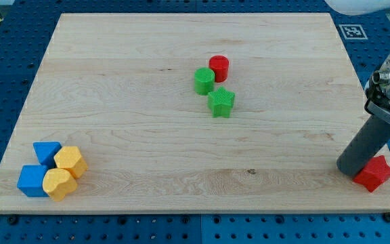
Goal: Place the red circle diagonally to the red star
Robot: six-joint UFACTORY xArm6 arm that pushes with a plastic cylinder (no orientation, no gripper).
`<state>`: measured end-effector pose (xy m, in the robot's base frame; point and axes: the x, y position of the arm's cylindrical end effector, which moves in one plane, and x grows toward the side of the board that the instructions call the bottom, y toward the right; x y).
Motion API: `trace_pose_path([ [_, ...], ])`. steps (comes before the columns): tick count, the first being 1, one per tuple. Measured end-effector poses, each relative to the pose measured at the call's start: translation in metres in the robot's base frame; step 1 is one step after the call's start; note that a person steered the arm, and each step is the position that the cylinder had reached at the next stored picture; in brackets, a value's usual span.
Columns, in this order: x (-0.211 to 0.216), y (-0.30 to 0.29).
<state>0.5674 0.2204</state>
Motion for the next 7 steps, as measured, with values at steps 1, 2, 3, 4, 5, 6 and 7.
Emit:
trace_pose_path([
  [1, 0.0, 0.0],
  [2, -0.015, -0.019],
  [3, -0.067, -0.027],
  [4, -0.121, -0.036],
  [5, -0.17, -0.063],
  [6, -0.215, -0.108],
  [7, -0.227, -0.157],
])
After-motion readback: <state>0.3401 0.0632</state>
